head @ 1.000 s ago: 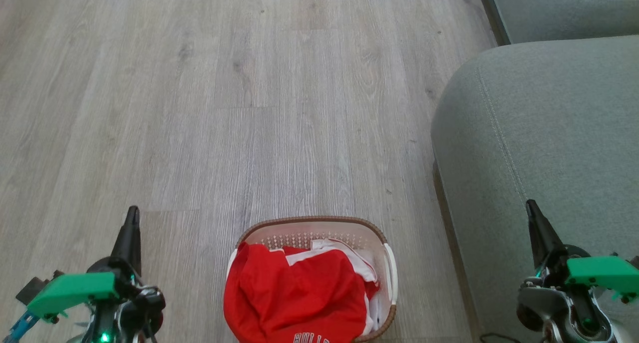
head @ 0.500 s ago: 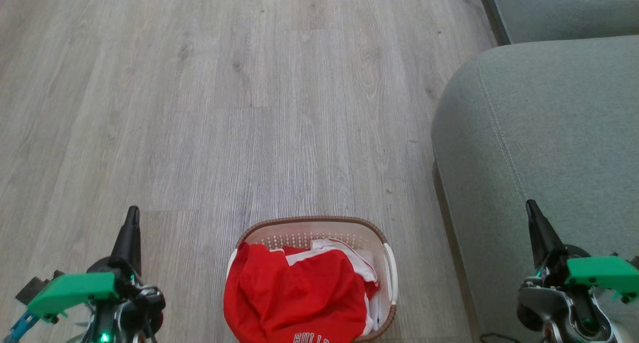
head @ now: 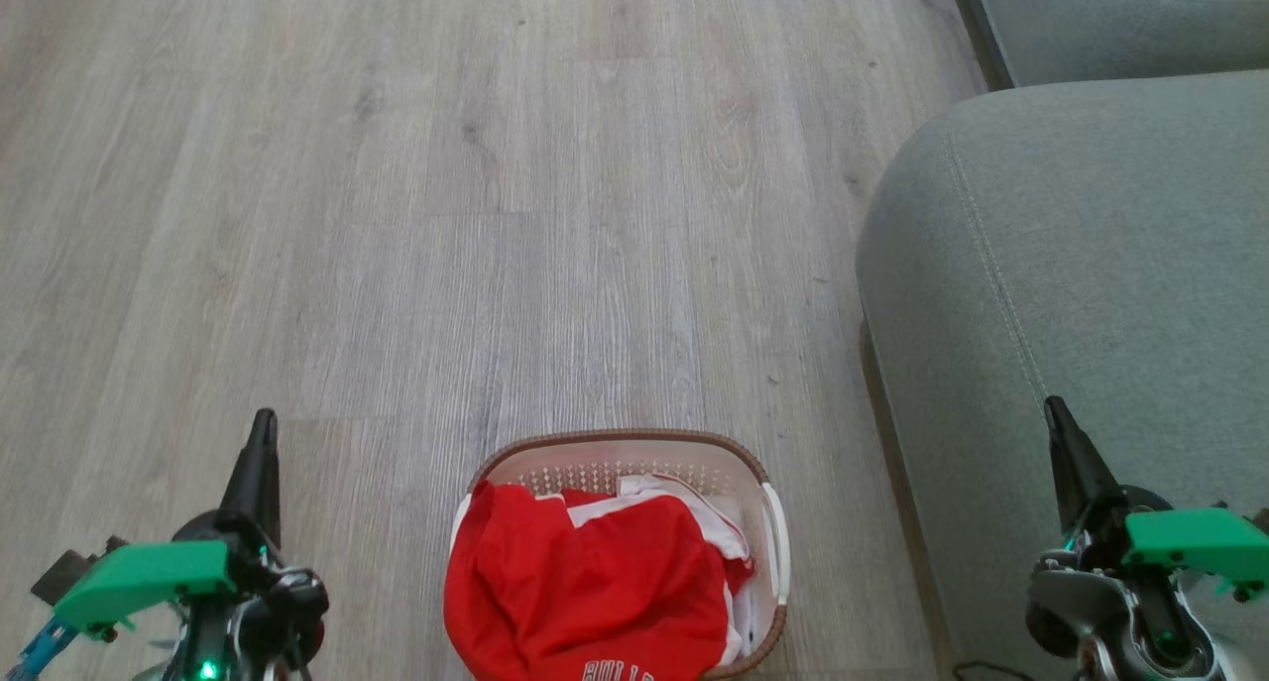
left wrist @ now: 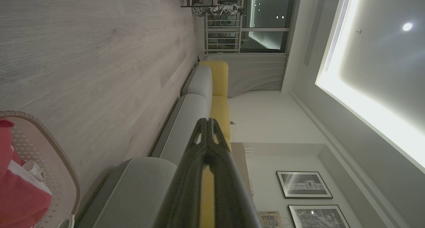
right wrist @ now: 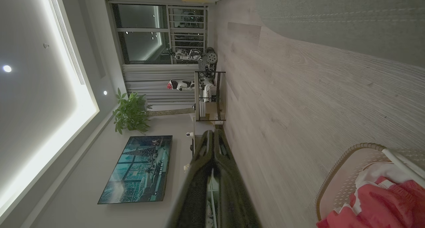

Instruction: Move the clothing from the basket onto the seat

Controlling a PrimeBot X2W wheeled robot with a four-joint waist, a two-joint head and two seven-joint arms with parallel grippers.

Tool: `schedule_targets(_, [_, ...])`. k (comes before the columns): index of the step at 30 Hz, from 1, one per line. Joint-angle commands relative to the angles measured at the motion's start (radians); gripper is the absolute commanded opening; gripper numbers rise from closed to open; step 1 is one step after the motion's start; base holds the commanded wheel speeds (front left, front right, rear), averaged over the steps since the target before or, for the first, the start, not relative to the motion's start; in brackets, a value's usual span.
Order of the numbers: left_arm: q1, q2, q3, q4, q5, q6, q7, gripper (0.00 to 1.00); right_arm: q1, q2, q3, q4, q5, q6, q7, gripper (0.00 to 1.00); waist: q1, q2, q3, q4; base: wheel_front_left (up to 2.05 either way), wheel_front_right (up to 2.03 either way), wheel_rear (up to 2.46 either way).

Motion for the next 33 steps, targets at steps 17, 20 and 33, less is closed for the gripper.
schedule_targets(17, [0.013, -0.001, -0.011, 0.014, -0.002, 0.001, -0.021, 1.0, 0.012, 0.001, 0.021, 0.01, -0.007, 0.0, -0.022, 1.0, 0.0, 0.0, 0.0, 0.002, 0.0, 0.0, 0.0])
schedule_targets(20, [0.012, -0.001, -0.015, 0.005, 0.001, 0.001, -0.03, 1.0, 0.012, 0.001, 0.027, -0.002, -0.011, 0.0, -0.031, 1.0, 0.0, 0.0, 0.0, 0.003, 0.0, 0.0, 0.0])
schedule_targets(33, [0.0, 0.003, -0.033, -0.032, 0.058, 0.0, -0.07, 1.0, 0.01, 0.001, 0.042, -0.056, -0.071, 0.0, -0.07, 1.0, 0.0, 0.0, 0.0, 0.005, 0.0, 0.0, 0.0])
